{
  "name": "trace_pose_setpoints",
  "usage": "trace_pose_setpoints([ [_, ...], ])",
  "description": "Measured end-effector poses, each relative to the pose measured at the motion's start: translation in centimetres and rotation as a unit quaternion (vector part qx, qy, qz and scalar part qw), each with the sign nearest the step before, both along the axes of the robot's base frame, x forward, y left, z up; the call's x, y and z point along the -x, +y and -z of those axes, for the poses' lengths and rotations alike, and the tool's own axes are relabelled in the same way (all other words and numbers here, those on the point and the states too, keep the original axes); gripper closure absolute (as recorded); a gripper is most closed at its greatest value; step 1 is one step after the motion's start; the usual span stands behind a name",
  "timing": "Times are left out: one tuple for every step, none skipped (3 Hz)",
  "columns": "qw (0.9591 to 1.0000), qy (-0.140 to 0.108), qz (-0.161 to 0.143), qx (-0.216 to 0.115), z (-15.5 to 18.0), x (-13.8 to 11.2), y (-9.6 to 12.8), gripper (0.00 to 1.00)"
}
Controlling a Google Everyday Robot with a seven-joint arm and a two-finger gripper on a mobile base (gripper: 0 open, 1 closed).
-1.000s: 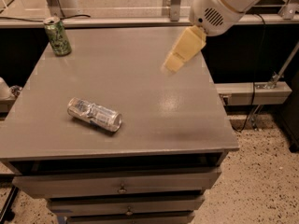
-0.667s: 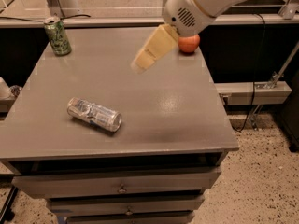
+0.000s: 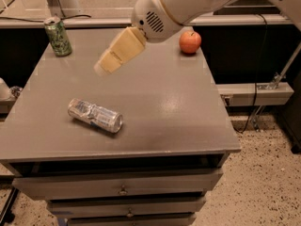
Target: Place redbull can upright
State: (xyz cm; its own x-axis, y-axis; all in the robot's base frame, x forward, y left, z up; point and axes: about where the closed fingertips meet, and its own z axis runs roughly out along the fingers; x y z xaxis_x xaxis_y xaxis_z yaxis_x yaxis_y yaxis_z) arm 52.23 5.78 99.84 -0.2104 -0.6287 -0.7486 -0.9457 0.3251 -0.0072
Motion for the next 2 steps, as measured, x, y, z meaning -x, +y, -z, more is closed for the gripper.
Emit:
trace_pose_setpoints([
  [0.9999, 0.011, 0.007, -0.009, 1.0, -0.3, 1.2, 0.0],
  [0.9993, 0.034, 0.013, -0.004, 3.9, -1.5, 4.1, 0.0],
])
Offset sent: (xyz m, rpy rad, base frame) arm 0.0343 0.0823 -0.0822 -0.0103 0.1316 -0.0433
